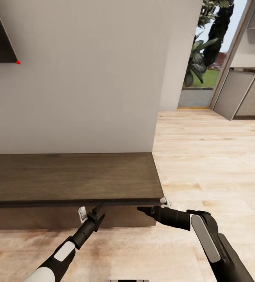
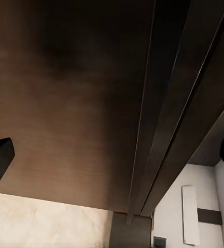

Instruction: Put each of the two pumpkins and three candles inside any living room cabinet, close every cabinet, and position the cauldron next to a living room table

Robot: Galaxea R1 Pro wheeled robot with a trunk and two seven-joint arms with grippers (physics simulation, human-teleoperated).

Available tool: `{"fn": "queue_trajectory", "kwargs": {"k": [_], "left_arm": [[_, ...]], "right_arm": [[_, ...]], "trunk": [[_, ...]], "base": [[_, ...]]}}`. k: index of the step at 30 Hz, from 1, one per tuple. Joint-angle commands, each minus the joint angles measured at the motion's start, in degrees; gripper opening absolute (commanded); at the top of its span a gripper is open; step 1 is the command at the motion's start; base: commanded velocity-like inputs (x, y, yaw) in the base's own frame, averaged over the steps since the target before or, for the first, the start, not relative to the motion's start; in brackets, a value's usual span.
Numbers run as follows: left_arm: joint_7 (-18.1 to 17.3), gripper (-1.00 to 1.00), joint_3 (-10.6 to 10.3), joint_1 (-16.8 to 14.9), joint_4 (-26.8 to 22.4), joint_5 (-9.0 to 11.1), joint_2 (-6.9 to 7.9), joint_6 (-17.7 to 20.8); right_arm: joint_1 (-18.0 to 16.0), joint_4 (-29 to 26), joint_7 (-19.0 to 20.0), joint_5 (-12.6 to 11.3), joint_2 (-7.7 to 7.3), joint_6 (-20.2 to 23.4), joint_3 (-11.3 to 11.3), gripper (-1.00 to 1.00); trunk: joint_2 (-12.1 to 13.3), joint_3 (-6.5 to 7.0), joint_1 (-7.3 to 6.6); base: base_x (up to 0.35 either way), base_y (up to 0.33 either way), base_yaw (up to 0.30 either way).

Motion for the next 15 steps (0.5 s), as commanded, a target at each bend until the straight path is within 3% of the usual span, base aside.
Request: {"fn": "queue_trajectory", "kwargs": {"k": [1,15], "left_arm": [[-0.12,1.0,0.35,-0.03,0.02,0.07,-0.04,0.59],[0.33,1.0,0.27,-0.03,0.04,0.07,-0.06,0.41]], "right_arm": [[-0.03,-0.01,0.45,0.41,-0.03,0.09,0.02,1.0],[-0.03,-0.01,0.47,0.39,-0.03,0.09,0.02,1.0]], "trunk": [[-0.02,-0.05,-0.01],[-0.02,-0.05,-0.01]], "base": [[0.0,0.0,0.0],[0.04,-0.012,0.0]]}}
